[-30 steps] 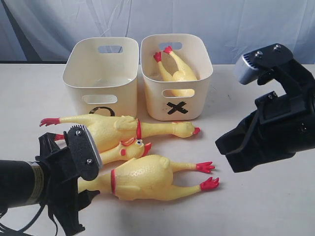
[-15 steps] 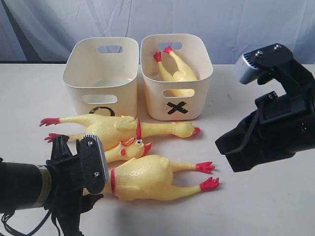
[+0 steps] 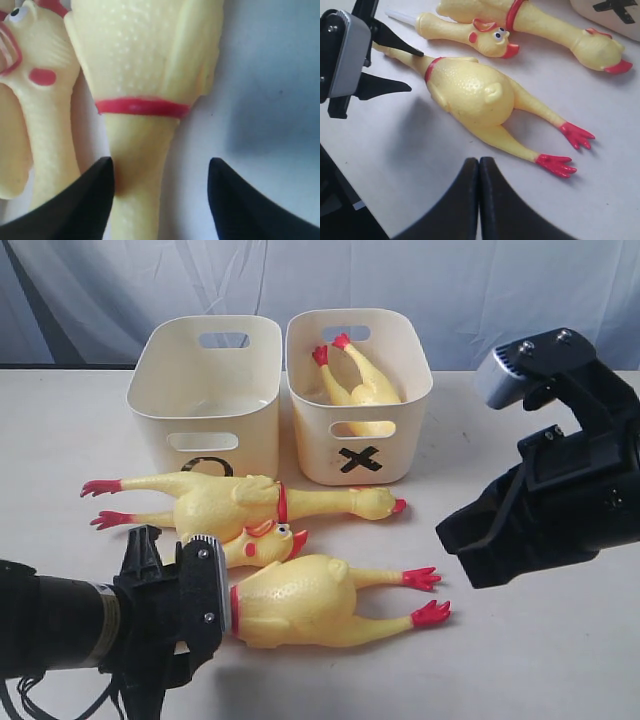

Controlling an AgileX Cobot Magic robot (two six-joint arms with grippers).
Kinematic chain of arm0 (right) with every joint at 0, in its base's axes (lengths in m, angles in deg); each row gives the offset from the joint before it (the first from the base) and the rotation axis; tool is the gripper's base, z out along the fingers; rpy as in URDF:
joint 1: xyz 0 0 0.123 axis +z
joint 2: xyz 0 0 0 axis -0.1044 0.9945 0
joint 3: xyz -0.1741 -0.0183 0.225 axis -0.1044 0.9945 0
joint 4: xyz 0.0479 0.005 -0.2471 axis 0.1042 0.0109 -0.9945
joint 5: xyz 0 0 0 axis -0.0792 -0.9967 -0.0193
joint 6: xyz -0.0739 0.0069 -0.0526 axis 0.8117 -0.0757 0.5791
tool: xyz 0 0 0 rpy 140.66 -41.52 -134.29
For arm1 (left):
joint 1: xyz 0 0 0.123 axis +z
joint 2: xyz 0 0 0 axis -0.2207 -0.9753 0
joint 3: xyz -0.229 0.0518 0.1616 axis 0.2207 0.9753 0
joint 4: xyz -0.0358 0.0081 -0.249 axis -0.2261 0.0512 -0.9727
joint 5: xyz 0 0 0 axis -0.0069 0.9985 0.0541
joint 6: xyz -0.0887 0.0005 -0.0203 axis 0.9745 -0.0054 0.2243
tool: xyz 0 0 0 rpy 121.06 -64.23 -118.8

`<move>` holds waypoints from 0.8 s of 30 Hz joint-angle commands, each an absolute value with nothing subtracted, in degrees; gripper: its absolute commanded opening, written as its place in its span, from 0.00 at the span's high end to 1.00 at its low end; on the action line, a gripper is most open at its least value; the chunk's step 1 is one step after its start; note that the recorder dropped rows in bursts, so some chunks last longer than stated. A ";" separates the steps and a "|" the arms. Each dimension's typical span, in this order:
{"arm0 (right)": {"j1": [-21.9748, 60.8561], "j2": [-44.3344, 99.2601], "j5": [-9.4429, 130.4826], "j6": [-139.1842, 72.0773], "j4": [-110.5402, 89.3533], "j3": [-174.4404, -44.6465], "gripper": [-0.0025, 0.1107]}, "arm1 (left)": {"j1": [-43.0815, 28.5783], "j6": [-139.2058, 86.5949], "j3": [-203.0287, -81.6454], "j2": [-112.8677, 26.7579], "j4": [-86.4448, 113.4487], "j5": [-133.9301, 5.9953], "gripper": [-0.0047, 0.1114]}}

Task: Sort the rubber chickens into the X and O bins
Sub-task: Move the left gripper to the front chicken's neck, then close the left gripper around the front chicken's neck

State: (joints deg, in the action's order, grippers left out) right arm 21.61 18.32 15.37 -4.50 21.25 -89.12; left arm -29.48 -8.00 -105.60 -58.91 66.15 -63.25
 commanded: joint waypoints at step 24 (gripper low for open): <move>21.51 17.91 15.70 -4.39 21.46 -88.88 0.99 | -29.68 -7.85 -109.63 -60.64 75.92 -61.79 0.53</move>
State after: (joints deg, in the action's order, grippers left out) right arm 21.61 18.32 15.37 -4.50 21.34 -89.12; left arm -29.48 -8.20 -109.22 -60.21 76.61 -61.90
